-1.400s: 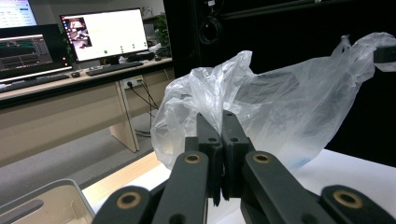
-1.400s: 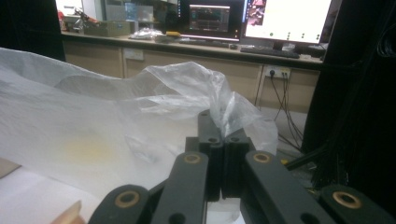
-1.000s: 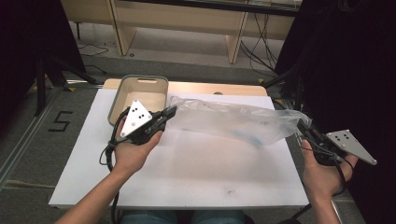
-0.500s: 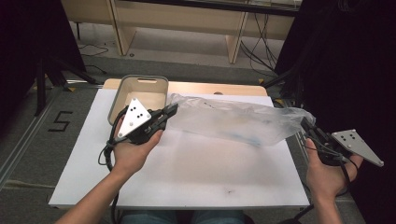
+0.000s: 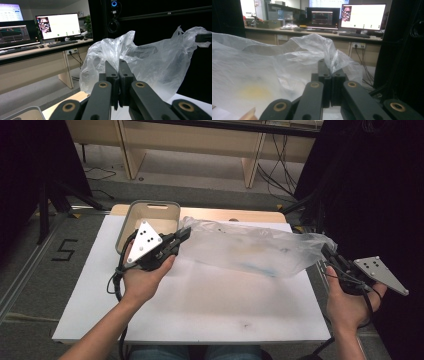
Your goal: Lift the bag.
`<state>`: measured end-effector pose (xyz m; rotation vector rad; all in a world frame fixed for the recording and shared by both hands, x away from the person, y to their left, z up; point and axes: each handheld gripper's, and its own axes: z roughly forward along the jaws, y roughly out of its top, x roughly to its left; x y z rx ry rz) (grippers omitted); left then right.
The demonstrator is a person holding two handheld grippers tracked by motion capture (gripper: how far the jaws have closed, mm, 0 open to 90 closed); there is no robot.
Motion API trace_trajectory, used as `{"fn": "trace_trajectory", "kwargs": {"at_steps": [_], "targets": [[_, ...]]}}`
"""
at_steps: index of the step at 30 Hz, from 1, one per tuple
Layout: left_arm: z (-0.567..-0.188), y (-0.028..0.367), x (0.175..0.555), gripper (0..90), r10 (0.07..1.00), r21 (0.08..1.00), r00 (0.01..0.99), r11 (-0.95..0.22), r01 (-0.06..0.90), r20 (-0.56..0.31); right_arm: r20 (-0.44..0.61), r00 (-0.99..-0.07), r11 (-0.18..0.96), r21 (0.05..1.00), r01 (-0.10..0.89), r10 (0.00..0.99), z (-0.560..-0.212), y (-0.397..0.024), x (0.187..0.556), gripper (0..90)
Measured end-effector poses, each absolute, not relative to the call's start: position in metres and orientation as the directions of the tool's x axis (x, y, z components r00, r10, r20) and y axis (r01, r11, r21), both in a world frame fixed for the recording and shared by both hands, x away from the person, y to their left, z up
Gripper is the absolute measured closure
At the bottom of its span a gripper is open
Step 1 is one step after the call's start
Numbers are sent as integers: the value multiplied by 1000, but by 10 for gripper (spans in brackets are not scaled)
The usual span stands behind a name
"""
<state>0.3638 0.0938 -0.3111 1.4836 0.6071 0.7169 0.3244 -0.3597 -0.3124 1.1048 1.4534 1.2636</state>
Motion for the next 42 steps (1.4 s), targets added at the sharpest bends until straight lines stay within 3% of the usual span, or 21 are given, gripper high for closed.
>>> {"fn": "trace_trajectory", "kwargs": {"at_steps": [23, 42], "targets": [[-334, 85, 397, 886, 779, 995, 623, -102, 15, 71, -73, -190, 96, 989, 116, 979, -332, -350, 350, 899], [-359, 74, 451, 885, 816, 978, 578, -131, 160, 15, -82, -176, 115, 976, 187, 981, -357, -336, 388, 899]]}}
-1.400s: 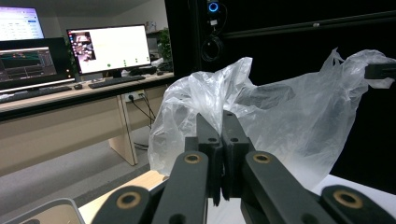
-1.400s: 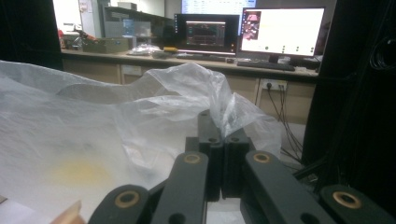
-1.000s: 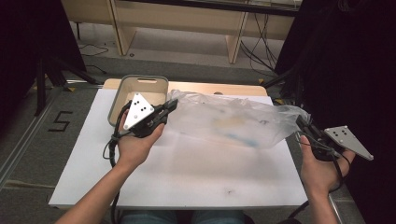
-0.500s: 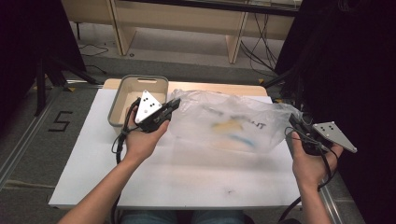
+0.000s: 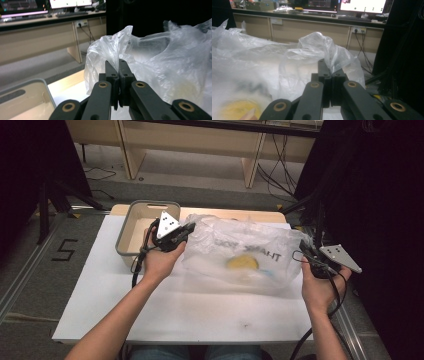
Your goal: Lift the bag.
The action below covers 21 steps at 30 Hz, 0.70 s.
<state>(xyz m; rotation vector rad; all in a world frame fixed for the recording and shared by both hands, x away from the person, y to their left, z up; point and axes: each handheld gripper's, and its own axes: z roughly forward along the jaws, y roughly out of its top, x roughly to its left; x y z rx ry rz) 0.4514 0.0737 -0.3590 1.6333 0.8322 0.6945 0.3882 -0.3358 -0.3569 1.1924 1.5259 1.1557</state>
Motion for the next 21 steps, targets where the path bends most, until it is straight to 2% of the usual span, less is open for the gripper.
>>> {"fn": "trace_trajectory", "kwargs": {"at_steps": [11, 21], "targets": [[-380, 67, 482, 884, 841, 955, 540, -149, 257, -13, -78, -170, 120, 961, 249, 982, -378, -326, 416, 898], [-389, 63, 492, 869, 849, 942, 527, -194, 273, 22, -70, -164, 117, 948, 295, 984, -390, -324, 428, 897]]}}
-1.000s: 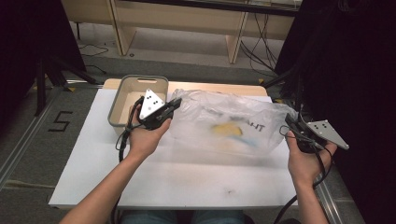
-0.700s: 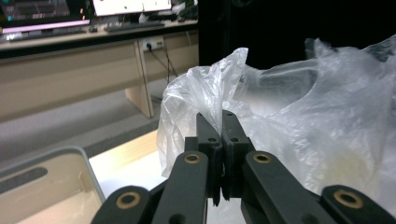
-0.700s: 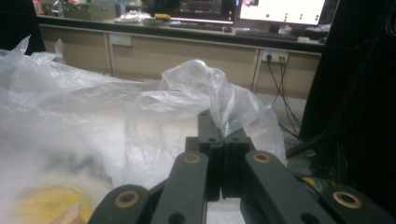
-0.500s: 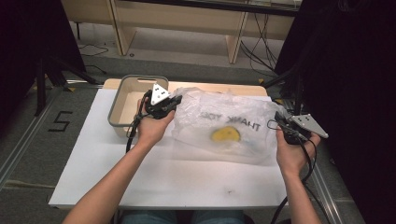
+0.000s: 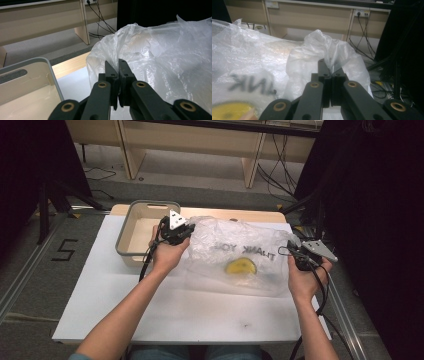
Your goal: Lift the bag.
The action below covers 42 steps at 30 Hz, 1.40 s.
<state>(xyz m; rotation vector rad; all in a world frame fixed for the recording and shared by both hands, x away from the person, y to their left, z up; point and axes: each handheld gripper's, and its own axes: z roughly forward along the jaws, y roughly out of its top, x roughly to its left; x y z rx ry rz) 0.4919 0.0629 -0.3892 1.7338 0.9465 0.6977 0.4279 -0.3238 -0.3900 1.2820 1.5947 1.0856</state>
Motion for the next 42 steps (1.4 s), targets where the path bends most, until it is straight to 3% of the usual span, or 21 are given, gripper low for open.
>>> {"fn": "trace_trajectory", "kwargs": {"at_steps": [2, 9, 13, 24, 36, 42], "targets": [[-390, 61, 493, 818, 850, 938, 526, -202, 281, 25, -70, -162, 116, 947, 300, 984, -392, -324, 430, 897], [-387, 58, 492, 457, 866, 941, 499, -197, 275, 35, -65, -147, 110, 939, 327, 987, -395, -323, 436, 897], [-383, 60, 489, 375, 876, 947, 482, -155, 280, 0, -64, -137, 108, 934, 342, 989, -397, -323, 438, 897], [-375, 60, 473, 354, 866, 951, 499, -125, 283, -35, -64, -110, 99, 927, 362, 992, -402, -325, 448, 874], [-379, 55, 471, 350, 866, 947, 499, -150, 283, -12, -67, -126, 107, 933, 343, 990, -402, -332, 456, 486], [-381, 49, 470, 353, 860, 945, 510, -168, 282, 0, -121, -94, 144, 941, 307, 988, -395, -336, 456, 295]]}}
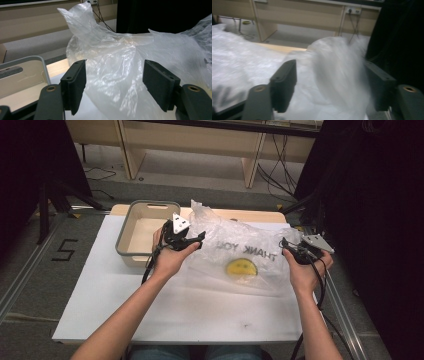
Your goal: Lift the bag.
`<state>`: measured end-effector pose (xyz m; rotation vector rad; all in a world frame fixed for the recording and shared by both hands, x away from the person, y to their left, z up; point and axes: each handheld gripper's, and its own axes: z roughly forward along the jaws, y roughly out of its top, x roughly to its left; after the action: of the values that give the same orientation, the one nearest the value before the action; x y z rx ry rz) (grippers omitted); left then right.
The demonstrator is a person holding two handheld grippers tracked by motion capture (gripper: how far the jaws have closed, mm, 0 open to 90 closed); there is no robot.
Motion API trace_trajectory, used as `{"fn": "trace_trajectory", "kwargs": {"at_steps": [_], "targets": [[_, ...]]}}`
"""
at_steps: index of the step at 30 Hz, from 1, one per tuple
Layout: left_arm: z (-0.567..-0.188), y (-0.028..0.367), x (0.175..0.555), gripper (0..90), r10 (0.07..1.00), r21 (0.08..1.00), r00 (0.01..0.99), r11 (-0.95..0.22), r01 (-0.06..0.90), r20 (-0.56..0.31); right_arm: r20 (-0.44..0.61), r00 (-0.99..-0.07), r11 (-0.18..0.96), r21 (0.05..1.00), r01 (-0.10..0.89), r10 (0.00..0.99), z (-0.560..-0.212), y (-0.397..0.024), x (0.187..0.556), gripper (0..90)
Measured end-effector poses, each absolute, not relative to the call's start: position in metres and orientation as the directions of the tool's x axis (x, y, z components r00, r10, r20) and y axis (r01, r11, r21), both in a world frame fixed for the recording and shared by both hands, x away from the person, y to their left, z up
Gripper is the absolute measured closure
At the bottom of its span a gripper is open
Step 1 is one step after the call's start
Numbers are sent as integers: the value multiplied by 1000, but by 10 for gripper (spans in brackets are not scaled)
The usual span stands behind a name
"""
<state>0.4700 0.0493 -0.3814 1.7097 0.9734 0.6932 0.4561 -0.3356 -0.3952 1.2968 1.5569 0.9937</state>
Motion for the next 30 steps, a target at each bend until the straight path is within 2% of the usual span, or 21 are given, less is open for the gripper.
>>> {"fn": "trace_trajectory", "kwargs": {"at_steps": [3, 8, 19, 30], "targets": [[-382, 48, 470, 353, 862, 946, 508, -160, 281, -5, -142, -56, 152, 944, 293, 988, -389, -338, 455, 244], [-382, 50, 470, 354, 866, 947, 501, -153, 283, -10, -128, -67, 142, 952, 271, 989, -385, -341, 453, 232], [-381, 57, 464, 349, 864, 947, 502, -147, 285, -18, -92, -136, 123, 961, 246, 986, -381, -340, 439, 232], [-378, 68, 449, 331, 853, 942, 521, -155, 298, -25, -59, -235, 123, 956, 268, 970, -388, -342, 418, 254]]}}
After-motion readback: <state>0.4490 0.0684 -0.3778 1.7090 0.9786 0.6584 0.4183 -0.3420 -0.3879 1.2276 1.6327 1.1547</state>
